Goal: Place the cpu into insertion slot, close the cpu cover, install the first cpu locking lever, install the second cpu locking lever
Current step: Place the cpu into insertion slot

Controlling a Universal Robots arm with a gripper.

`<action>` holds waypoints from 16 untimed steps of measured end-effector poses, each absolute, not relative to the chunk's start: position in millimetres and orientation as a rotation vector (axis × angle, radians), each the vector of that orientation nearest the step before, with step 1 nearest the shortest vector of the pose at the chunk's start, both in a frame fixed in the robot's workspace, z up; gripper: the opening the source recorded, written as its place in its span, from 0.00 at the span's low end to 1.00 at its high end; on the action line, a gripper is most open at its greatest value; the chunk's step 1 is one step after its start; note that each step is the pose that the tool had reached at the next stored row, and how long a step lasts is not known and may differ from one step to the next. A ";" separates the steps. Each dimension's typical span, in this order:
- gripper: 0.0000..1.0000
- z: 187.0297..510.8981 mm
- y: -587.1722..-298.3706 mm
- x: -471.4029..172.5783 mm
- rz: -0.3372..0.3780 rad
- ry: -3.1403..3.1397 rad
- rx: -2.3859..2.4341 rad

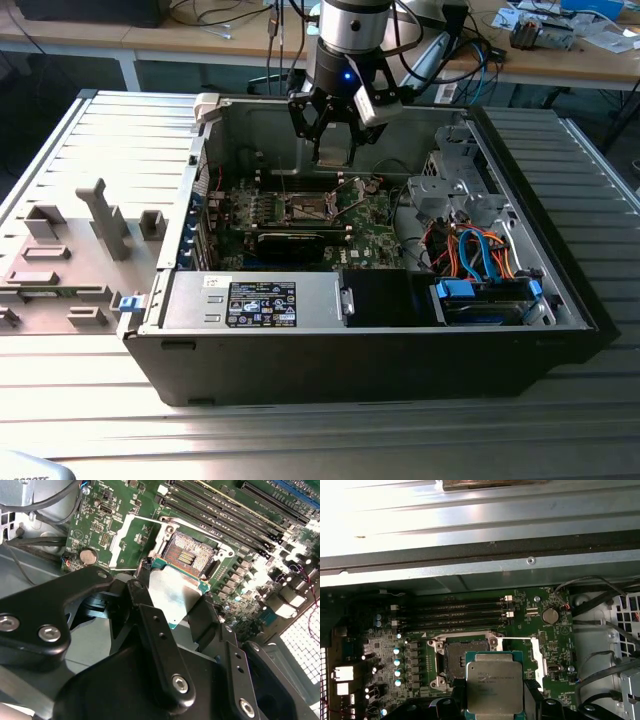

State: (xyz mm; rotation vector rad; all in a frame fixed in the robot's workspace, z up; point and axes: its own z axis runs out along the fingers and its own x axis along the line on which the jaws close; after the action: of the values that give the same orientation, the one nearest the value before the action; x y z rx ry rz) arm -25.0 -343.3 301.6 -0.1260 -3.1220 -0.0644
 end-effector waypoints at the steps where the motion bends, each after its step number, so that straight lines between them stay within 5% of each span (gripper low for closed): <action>1: 0.54 301.6 -343.3 -25.0 -0.064 -3.122 -0.127; 16: 0.54 301.5 -343.3 -25.0 -0.064 -3.121 -0.145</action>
State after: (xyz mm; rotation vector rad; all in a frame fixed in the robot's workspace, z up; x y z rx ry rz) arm -25.0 -343.3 301.5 -0.1454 -3.1213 -0.0644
